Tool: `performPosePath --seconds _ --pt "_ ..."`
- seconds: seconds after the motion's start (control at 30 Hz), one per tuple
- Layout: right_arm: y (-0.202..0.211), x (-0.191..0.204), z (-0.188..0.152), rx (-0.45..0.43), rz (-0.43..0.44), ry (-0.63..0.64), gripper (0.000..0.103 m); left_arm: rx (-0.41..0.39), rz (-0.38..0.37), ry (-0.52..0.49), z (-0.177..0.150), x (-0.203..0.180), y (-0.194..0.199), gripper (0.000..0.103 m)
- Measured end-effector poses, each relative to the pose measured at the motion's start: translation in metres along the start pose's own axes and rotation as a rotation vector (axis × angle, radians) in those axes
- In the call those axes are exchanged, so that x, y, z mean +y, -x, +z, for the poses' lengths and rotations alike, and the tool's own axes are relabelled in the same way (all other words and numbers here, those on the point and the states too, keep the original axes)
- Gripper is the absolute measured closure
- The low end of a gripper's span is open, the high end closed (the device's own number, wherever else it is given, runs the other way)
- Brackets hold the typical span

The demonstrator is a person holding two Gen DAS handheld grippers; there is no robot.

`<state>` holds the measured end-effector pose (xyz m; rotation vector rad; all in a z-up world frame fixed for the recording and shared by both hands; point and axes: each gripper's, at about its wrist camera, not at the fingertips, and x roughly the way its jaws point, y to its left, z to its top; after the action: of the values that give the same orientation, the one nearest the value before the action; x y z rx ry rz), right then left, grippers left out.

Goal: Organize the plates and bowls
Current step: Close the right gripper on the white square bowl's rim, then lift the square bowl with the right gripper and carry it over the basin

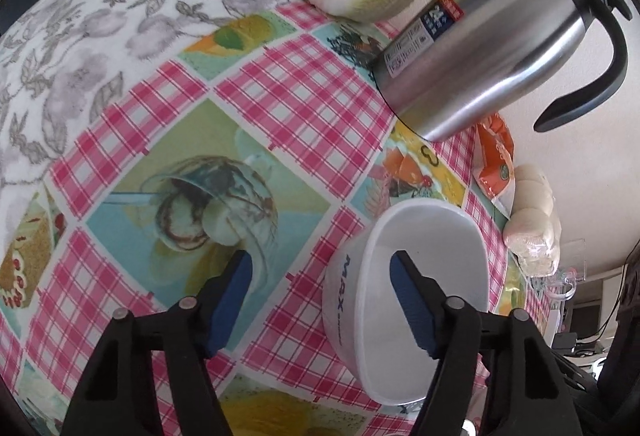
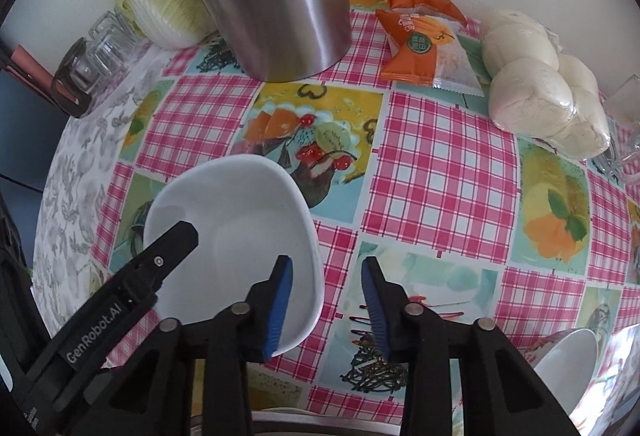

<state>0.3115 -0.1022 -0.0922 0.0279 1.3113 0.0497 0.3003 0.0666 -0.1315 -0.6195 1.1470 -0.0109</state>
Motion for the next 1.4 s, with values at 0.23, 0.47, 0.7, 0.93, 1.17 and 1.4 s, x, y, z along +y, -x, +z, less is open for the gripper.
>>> performPosePath --seconds 0.23,0.47,0.7,0.93,1.17,1.4 --pt "-0.01 0.009 0.002 0.033 -0.027 0.063 0.09 0.02 0.019 -0.039 0.0 -0.004 -0.004 0.066" --pt "-0.014 0.015 0.005 0.051 -0.049 0.1 0.093 0.028 0.011 -0.102 -0.001 -0.011 -0.002 0.087" --pt "-0.017 0.017 0.007 0.058 -0.062 0.114 0.092 0.068 0.022 -0.128 -0.006 -0.015 -0.013 0.087" --pt "-0.016 0.019 0.007 0.06 -0.079 0.133 0.092 0.058 0.022 -0.137 -0.008 -0.016 -0.015 0.088" --pt "-0.009 0.022 0.002 0.051 -0.079 0.159 0.092 0.049 0.031 -0.154 -0.011 -0.015 -0.009 0.089" --pt "0.025 0.024 -0.001 -0.022 -0.093 0.182 0.092 -0.006 -0.02 -0.162 -0.013 -0.022 0.017 0.089"
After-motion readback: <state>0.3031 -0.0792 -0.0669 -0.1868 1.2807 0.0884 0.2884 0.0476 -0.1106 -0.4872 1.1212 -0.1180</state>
